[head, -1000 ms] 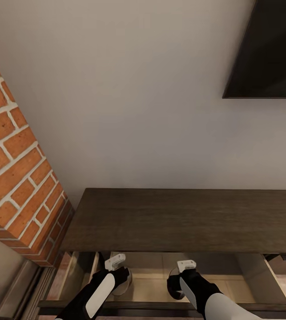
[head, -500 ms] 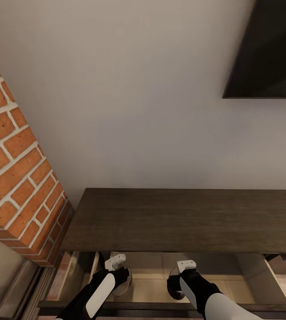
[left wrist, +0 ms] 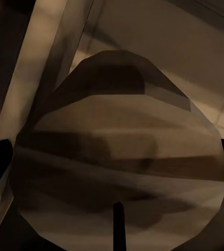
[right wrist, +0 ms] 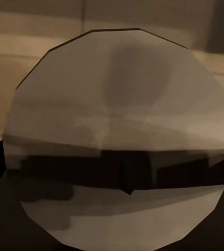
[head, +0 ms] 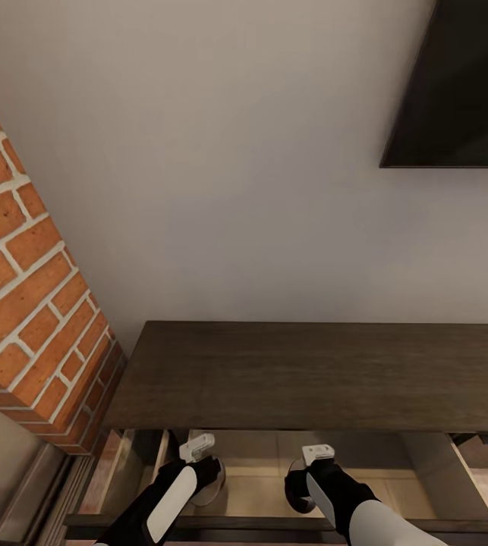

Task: Place each of the two pumpkins and all three candles from the living room inside a cabinet in the living room (use any cabinet), then make sure every cabinet is closed, and position the cauldron so it is next to a table in the living room.

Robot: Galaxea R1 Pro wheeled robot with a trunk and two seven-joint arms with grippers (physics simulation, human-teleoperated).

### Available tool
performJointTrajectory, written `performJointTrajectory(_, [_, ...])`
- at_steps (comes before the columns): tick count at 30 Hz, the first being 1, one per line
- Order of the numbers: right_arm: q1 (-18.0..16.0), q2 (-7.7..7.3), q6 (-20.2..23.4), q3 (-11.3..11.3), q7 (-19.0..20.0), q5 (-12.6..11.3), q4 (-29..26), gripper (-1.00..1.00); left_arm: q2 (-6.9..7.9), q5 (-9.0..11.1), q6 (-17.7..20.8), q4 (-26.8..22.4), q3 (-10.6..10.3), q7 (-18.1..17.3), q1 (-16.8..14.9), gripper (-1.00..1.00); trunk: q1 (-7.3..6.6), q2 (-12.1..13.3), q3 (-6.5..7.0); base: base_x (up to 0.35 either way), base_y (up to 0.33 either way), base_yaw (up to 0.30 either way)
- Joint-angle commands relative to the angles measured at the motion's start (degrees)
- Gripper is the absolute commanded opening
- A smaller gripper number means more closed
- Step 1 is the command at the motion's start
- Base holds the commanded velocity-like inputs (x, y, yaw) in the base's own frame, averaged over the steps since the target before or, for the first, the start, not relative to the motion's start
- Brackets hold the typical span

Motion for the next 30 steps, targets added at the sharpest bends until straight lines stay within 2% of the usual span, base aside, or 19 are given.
performJointTrajectory(1, [0.0, 0.00, 0.0, 0.0, 0.0, 0.0, 0.0, -1.00, 0.00, -0.7, 0.3, 1.6, 0.1, 0.2, 0.0, -1.00, 0.00, 0.0, 0.00, 0.000, 0.000, 0.000])
performJointTrajectory(6, [0.0, 0.01, 0.1, 0.0, -0.1, 0.0, -0.1, -1.00, -0.19, -0.7, 0.6, 0.0, 0.1, 0.3, -0.1, -1.00, 0.00, 0.0, 0.00, 0.000, 0.000, 0.000])
performJointTrajectory(12, [0.0, 0.05, 1.5, 0.0, -0.2, 0.0, -0.2, -1.00, -0.28, -0.7, 3.5, -1.7, 0.1, 0.4, -0.1, -1.00, 0.00, 0.0, 0.00, 0.000, 0.000, 0.000])
performJointTrajectory(18, [-0.1, 0.09, 4.3, 0.0, -0.1, 0.0, -1.2, -1.00, -0.60, -0.7, 3.9, -2.0, 0.1, 0.5, -0.1, -1.00, 0.00, 0.0, 0.00, 0.000, 0.000, 0.000])
performJointTrajectory(24, [-0.5, 0.01, 4.5, 0.0, -0.2, 0.0, -1.3, -1.00, -0.70, -0.7, 4.0, -2.0, 0.1, 0.5, -0.8, -1.00, 0.00, 0.0, 0.00, 0.000, 0.000, 0.000])
performJointTrajectory(30, [-1.8, 0.02, 4.5, 0.0, -0.5, 0.0, -1.3, -1.00, -1.45, -0.7, 4.0, -1.3, 0.0, 0.7, -2.1, -1.00, 0.00, 0.0, 0.00, 0.000, 0.000, 0.000])
